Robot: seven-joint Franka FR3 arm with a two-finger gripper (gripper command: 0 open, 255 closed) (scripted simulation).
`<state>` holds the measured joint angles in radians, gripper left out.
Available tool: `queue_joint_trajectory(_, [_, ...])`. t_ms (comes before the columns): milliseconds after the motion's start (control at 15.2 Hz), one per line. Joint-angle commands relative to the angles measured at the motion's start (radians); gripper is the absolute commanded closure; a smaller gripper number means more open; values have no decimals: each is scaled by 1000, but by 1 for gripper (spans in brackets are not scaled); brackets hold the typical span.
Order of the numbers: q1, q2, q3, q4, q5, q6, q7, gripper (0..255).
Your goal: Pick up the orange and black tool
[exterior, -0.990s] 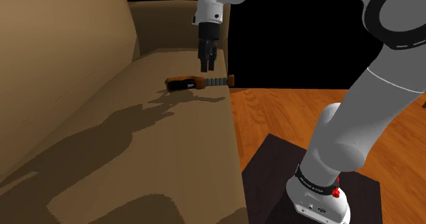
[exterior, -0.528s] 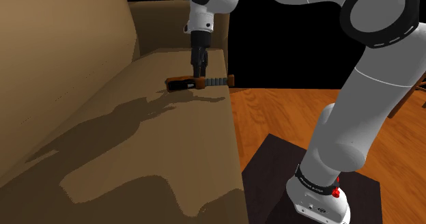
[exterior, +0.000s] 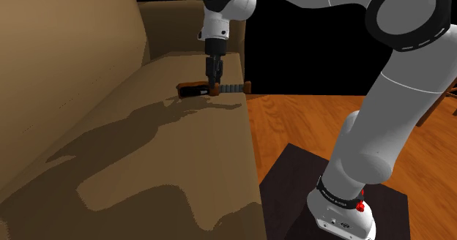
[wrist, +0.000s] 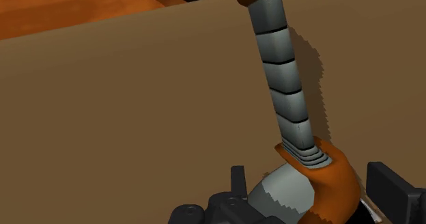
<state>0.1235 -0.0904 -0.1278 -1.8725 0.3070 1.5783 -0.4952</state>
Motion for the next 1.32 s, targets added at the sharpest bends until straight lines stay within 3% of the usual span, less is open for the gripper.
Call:
queue_joint_trajectory(0, [1,2,1,-3,0,1,0,255])
queue_joint_trajectory(330, [0,5,0,2,0,0,-1,255])
queue_joint_trajectory(1254, [-3,26,-6,211,5,-183,48,255])
